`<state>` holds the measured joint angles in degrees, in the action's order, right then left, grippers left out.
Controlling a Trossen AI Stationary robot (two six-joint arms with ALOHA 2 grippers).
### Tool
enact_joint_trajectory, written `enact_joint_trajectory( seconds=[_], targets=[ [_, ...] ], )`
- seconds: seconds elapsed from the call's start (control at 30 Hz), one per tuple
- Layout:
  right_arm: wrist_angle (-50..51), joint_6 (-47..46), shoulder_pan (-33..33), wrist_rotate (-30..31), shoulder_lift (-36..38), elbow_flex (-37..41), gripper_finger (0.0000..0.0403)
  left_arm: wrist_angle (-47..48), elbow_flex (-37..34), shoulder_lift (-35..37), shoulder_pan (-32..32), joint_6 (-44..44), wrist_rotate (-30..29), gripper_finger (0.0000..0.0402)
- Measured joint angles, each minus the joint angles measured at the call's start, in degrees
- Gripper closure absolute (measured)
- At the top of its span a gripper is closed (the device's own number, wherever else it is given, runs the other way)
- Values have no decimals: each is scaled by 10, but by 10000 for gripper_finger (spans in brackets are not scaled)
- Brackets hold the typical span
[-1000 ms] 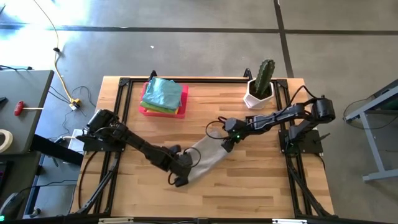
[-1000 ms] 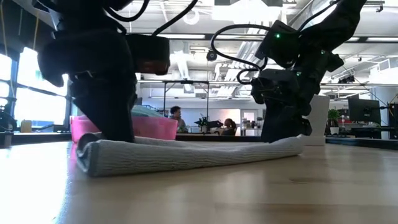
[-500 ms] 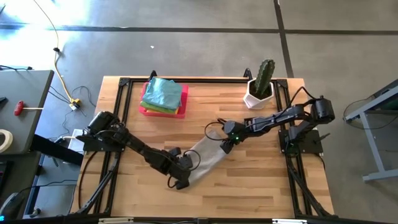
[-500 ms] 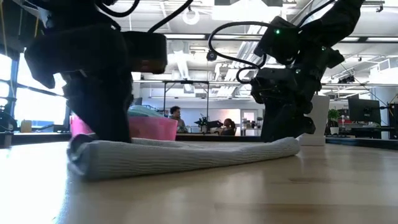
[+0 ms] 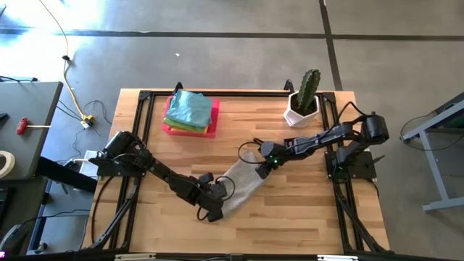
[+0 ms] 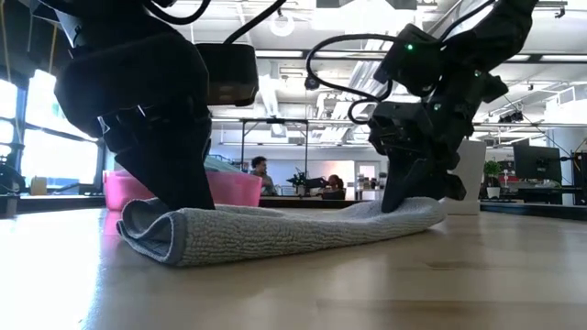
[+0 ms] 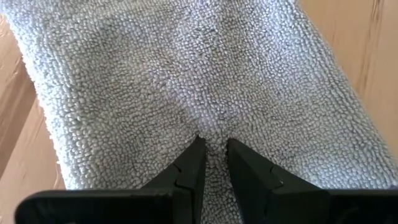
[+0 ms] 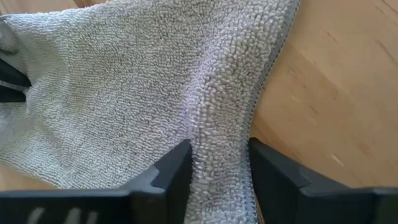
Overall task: Fold microfiber towels
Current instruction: Fold the gray towel on the table
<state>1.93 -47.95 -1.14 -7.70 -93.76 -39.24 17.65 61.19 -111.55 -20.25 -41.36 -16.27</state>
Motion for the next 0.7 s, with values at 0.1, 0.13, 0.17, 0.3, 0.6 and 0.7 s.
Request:
enact_joint_trajectory(
  seconds=[0.1,0.13,0.17,0.3,0.6,0.7],
  targets=[
    [-3,3,0,0,-1,0,289,-1,0,0,0,0,0,340],
    [-4,3,0,-1,-1,0,303,-1,0,0,0,0,0,340],
    [-5,3,0,-2,-2,0,317,-1,0,0,0,0,0,340],
    [-9,3,-3,-24,-3,0,373,-2,-1,0,0,0,-4,340],
    [16,32,1,4,1,0,400,18,42,-10,-13,74,-57,340],
    [42,33,3,18,10,-1,400,49,68,-10,-21,85,-55,340]
  ],
)
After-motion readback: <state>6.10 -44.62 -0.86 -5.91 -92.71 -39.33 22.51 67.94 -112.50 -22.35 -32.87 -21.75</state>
